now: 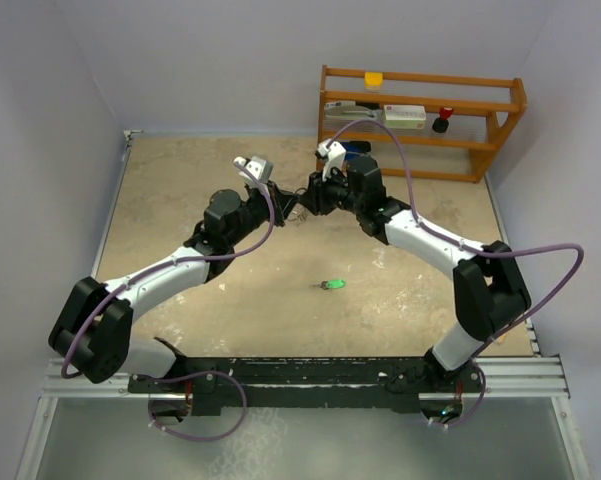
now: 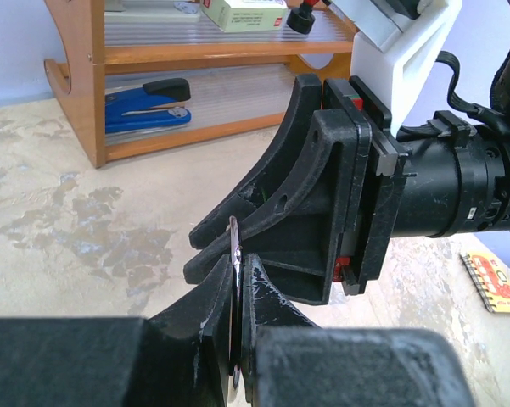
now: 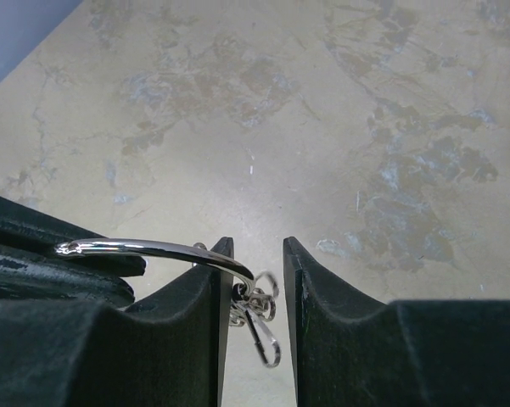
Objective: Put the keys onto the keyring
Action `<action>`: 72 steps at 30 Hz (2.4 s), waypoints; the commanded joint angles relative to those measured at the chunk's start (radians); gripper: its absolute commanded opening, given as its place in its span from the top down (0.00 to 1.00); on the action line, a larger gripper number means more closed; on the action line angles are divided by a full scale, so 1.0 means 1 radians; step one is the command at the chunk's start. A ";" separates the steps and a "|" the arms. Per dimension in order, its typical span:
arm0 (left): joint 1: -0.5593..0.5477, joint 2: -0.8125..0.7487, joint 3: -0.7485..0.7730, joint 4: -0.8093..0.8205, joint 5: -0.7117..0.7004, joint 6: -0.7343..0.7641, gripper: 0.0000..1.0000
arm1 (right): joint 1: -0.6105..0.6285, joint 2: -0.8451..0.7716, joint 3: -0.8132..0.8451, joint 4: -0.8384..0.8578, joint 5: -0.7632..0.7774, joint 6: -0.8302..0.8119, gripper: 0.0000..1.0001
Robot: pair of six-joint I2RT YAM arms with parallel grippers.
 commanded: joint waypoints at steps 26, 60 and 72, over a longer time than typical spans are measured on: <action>0.000 0.039 0.117 0.008 0.036 -0.041 1.00 | 0.002 -0.140 -0.100 0.218 -0.007 -0.048 0.99; 0.026 -0.245 -0.237 0.244 -0.247 0.030 0.30 | -0.054 -0.149 0.042 -0.011 -0.063 -0.009 1.00; 0.026 -0.029 -0.339 0.677 -0.046 -0.002 0.33 | -0.058 -0.128 0.164 -0.172 -0.072 -0.042 1.00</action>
